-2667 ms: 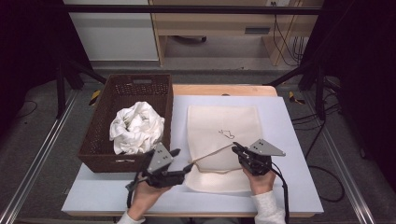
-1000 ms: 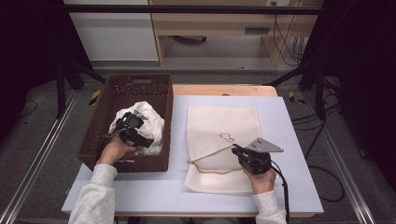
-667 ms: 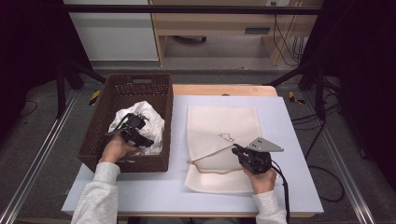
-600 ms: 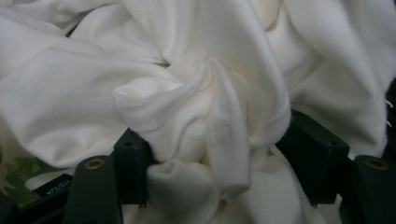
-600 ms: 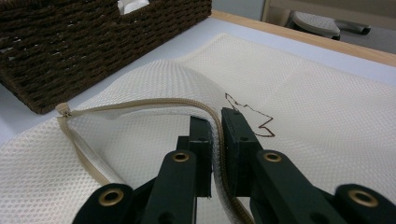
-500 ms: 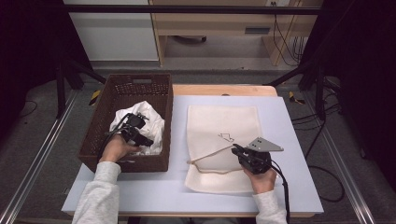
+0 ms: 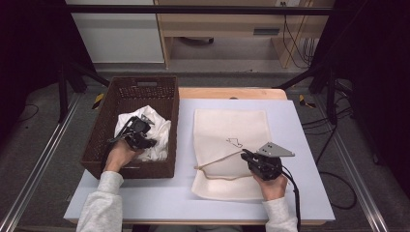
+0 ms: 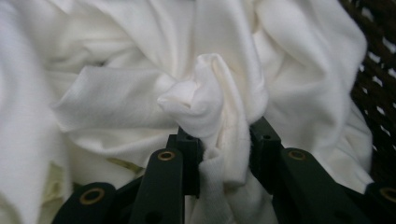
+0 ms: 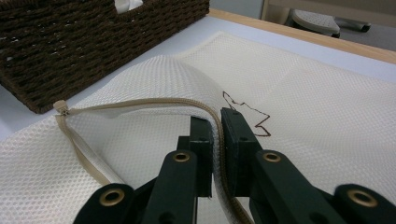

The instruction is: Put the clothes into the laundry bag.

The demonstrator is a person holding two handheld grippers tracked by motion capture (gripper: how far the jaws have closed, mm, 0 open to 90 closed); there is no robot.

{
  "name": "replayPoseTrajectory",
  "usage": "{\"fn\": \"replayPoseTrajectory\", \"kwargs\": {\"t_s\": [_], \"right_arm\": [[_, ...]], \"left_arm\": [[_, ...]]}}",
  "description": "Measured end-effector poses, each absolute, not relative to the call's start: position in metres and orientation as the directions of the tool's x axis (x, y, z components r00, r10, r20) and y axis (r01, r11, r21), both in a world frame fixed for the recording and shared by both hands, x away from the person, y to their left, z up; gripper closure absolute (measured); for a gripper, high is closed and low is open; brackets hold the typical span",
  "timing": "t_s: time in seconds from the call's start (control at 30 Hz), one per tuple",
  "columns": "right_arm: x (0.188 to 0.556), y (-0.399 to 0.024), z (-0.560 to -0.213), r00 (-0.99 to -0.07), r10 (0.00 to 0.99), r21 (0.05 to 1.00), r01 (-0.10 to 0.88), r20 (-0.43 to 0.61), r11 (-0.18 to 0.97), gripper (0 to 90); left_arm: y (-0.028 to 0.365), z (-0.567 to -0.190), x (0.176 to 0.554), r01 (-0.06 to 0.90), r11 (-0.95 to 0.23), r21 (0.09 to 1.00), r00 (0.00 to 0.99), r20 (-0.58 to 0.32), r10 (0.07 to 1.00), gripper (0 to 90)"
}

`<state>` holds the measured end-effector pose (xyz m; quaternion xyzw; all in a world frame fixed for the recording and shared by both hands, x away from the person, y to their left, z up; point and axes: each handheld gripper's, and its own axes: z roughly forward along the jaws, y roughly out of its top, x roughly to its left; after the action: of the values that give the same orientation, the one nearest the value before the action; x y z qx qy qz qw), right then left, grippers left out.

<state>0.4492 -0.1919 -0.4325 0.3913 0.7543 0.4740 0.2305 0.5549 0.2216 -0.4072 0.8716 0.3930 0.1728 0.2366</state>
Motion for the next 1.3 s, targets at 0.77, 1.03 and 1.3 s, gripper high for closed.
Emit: {"fn": "replayPoseTrajectory", "kwargs": {"t_s": [0.77,1.03,1.3], "right_arm": [[0.45,-0.194,-0.433,-0.587,0.809,0.896,0.372,0.025,0.242,84.3],[0.45,-0.195,-0.433,-0.585,0.811,0.897,0.374,0.03,0.236,84.5],[0.45,-0.195,-0.433,-0.585,0.811,0.898,0.374,0.032,0.234,84.8]], "left_arm": [[0.259,-0.37,0.521,0.265,-0.208,0.941,0.462,0.066,0.885,71.4],[0.265,-0.351,0.514,0.158,-0.14,0.978,0.418,0.063,0.906,71.4],[0.266,-0.317,0.508,0.076,-0.089,0.993,0.412,0.05,0.91,71.5]]}}
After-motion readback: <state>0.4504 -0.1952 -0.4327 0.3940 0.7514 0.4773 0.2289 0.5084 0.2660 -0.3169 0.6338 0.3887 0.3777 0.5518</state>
